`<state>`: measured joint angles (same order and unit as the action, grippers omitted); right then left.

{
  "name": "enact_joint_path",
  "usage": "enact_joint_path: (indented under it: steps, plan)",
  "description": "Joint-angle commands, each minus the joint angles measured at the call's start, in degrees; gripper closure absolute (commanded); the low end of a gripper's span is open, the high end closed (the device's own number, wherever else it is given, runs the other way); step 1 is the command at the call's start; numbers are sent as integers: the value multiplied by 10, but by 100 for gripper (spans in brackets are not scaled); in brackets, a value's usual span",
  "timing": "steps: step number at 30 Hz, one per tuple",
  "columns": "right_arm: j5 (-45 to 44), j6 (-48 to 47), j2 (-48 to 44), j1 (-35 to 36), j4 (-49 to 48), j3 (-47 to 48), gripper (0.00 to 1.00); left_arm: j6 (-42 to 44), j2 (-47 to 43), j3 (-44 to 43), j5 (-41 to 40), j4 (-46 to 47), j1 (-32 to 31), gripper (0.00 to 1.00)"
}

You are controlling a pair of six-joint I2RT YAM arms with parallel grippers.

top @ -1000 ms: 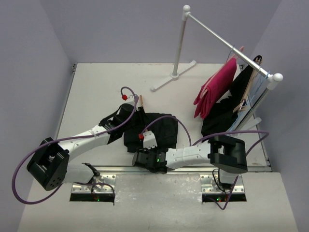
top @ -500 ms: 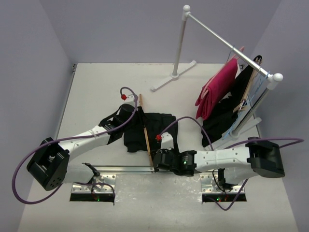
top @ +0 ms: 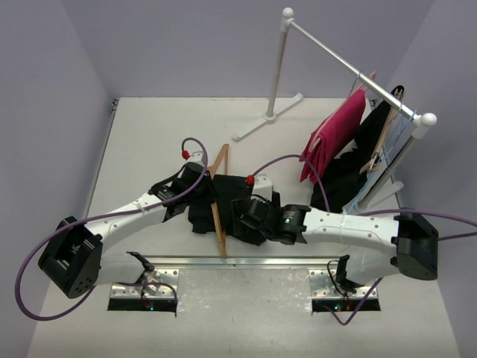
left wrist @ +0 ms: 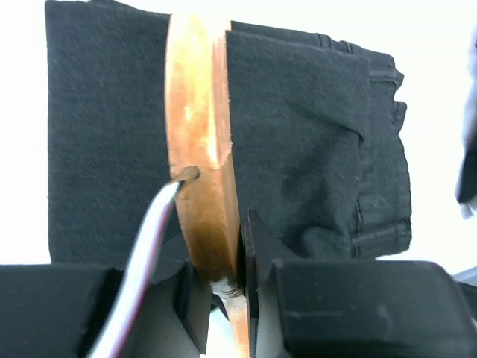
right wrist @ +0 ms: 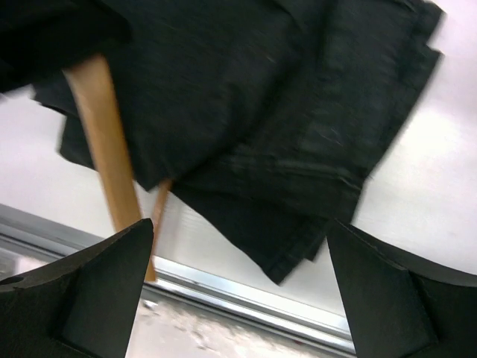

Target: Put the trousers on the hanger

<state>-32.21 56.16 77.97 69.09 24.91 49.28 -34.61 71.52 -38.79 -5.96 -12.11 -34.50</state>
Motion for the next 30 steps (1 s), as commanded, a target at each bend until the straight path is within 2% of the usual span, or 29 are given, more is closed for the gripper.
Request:
enact_joint_path:
  steps: [1, 3, 8, 14, 19, 21, 24, 30]
  plan:
    - [1, -15, 53, -4, -1, 79, 3, 13, -16, 18, 62, -46, 0, 100]
    - [-6, -5, 101, -17, -1, 120, 4, 10, -17, 23, 80, -41, 0, 100]
    - [-16, 57, 170, -42, 0, 139, 7, 5, -23, 27, 76, -45, 0, 100]
    - [-71, 145, 225, -49, 12, 124, 22, -4, -38, 27, 44, -60, 2, 100]
    - [-90, 149, 228, -50, -11, 112, 66, -10, -46, 27, 32, -61, 8, 100]
    - [-99, 147, 208, -49, -31, 93, 99, -12, -46, 23, 21, -64, 14, 100]
    - [-99, 126, 151, -48, -62, 48, 100, -17, -43, 12, -2, -74, 26, 100]
    - [-124, 118, 48, -48, -22, -10, 100, 13, -37, -37, -18, -97, 48, 100]
